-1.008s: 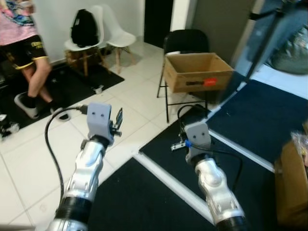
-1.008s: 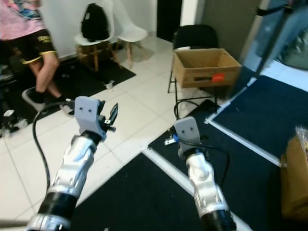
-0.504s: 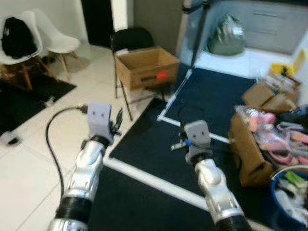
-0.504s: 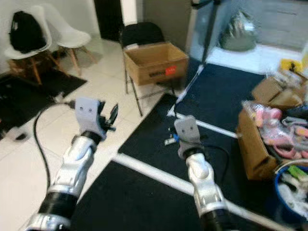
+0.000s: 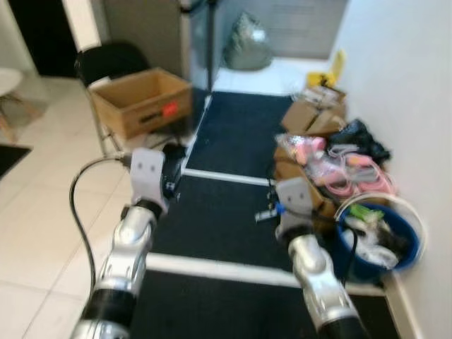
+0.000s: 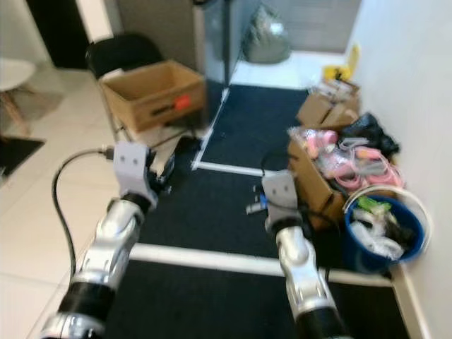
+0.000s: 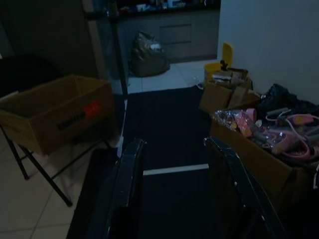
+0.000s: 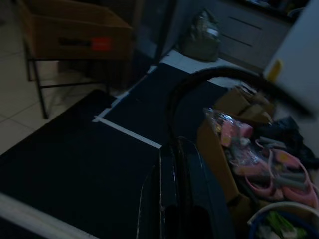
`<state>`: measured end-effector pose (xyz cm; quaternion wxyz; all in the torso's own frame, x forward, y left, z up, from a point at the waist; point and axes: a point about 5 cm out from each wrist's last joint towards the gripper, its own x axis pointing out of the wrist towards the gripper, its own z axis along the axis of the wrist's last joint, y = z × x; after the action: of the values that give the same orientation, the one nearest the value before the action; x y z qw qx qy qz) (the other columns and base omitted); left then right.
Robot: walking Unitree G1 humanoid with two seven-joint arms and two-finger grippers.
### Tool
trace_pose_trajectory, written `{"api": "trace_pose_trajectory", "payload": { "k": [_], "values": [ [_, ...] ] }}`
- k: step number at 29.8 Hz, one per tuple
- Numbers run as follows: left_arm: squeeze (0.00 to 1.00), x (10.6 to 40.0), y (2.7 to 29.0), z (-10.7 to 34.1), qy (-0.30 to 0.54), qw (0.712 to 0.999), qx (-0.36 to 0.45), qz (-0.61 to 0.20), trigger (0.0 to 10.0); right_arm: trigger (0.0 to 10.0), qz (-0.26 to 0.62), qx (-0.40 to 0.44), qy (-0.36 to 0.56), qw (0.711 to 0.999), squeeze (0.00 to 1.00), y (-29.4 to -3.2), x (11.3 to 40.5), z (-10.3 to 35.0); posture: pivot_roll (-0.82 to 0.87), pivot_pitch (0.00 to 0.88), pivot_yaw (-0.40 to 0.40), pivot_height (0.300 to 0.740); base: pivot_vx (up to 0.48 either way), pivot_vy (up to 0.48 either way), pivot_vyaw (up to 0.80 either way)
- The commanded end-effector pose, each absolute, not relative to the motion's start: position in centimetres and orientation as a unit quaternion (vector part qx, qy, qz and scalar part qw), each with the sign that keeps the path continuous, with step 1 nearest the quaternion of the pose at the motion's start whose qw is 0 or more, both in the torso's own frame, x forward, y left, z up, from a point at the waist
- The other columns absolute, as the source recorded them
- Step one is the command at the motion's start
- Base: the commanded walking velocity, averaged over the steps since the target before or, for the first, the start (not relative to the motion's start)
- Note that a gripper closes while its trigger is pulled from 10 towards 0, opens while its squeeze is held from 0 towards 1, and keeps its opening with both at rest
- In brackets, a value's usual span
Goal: Picking trash to rubbish bin
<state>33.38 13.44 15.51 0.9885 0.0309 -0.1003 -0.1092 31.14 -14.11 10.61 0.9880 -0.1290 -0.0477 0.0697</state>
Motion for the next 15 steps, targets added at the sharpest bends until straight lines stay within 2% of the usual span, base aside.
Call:
{"api": "trace_pose_trajectory", "payload": {
  "k": [1,5,15],
  "values": [
    [0.0,33.3,13.6,14.8,-0.084,0.99,0.026,-0.107,10.0,10.0,0.072,-0.123,-0.04,0.989,0.0,-13.7,31.0,10.2,-0.05,0.04,0.031,0.74,0.0,0.0,0.0],
    [0.0,33.2,13.6,14.2,-0.067,0.992,0.02,-0.104,10.0,10.0,0.068,-0.108,-0.042,0.991,0.0,-13.7,30.9,10.2,-0.05,0.041,0.032,0.74,0.128,0.0,0.0],
    [0.0,33.2,14.0,13.0,-0.035,0.995,0.013,-0.096,10.0,10.0,0.069,-0.101,-0.02,0.992,0.0,-13.7,30.7,9.2,-0.05,0.052,0.032,0.74,0.347,0.0,0.0]
  ]
}}
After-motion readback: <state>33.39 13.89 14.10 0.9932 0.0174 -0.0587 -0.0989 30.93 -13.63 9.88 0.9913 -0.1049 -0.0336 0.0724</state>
